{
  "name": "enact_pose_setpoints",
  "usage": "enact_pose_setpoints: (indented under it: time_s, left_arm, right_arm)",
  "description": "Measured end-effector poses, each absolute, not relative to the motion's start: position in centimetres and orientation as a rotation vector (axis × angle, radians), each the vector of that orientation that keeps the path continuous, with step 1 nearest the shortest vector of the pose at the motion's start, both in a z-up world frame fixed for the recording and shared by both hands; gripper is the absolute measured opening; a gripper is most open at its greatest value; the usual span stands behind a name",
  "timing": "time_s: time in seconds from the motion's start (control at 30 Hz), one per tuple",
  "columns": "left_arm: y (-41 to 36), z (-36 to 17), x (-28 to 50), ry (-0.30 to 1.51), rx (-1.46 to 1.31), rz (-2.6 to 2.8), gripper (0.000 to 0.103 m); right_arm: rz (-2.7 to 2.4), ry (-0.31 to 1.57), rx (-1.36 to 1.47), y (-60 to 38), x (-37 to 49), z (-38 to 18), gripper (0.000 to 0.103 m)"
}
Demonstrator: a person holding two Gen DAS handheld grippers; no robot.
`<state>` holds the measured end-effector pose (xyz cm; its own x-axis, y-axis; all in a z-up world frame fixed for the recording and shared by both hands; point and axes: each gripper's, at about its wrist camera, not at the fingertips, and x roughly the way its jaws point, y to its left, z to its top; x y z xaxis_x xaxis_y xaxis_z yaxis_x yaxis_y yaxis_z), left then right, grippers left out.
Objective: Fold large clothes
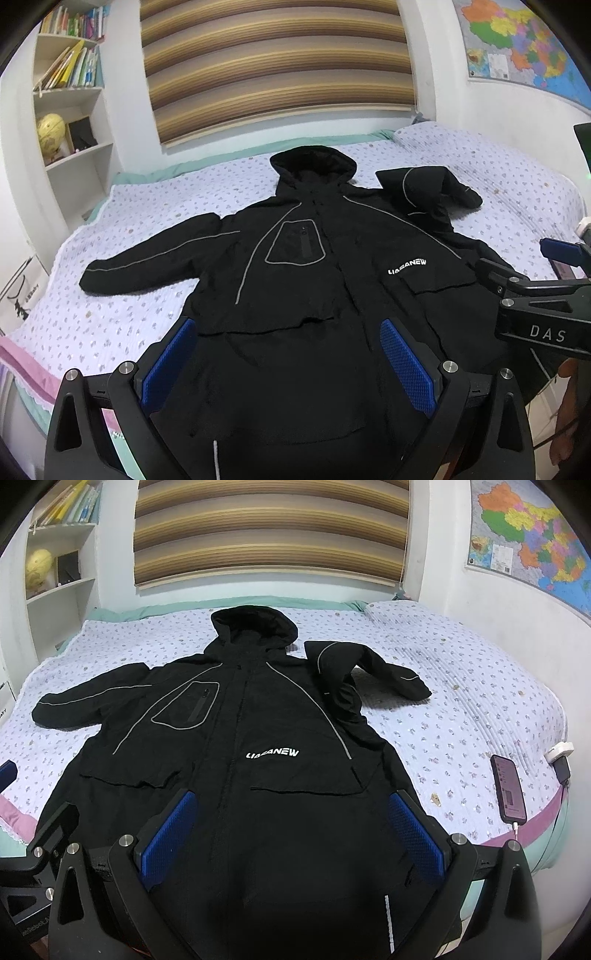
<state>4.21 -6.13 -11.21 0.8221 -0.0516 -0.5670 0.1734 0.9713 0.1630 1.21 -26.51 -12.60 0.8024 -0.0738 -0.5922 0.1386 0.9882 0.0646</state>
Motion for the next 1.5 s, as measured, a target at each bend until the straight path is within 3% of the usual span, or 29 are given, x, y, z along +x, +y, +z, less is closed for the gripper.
enact_pose_setpoints:
  time_s: [0.37, 0.6, 0.8, 0.93, 1.07, 1.3, 1.43, 1.5]
  left_arm:
    - [-9.5, -9.4, 8.9, 0.592, 0.236, -0.222, 0.099]
    - [-13.5, -9.8, 17.6, 0.701, 0.171, -0.305, 0.099]
    - [-15.6, -14.4, 29.2, 0.874, 0.028, -0.257, 0.099]
    - [-16.7, -19.2, 34.0, 0.883, 0.033, -0.223, 0.099]
    - [-17.6, -25.0, 36.6, 0.985, 0.058, -0.229, 0.099]
    - [-18.4, -25.5, 35.9, 0.956, 0.101, -0.228, 0.1]
    - [-18.7, -25.7, 35.5, 0.946, 0.132, -0.213, 0.101]
    - [-18.7, -25.6, 35.5, 0.942, 0.133, -0.213, 0.101]
  right_arm:
    - [-0.126, 0.621, 0.115, -28.7, 4.3, -12.6, 0.103]
    - [-0.133, 0.587, 0.318, -37.9, 8.4, -12.5, 0.103]
    - [-0.213, 0.63, 0.484, -48.4, 14.3, -14.9, 0.103]
    - [-0.218, 0.68, 0.625, -55.2, 18.8, -18.0, 0.089]
    - [-0.166, 0.737, 0.764, -60.9, 23.5, -21.5, 0.089]
    - [-0.122, 0.78, 0.901, -65.2, 30.7, -27.0, 0.089]
    - [-0.07, 0.739, 0.975, -65.7, 33.9, -28.9, 0.079]
    - [-0.032, 0.711, 1.001, -65.7, 35.2, -29.5, 0.057]
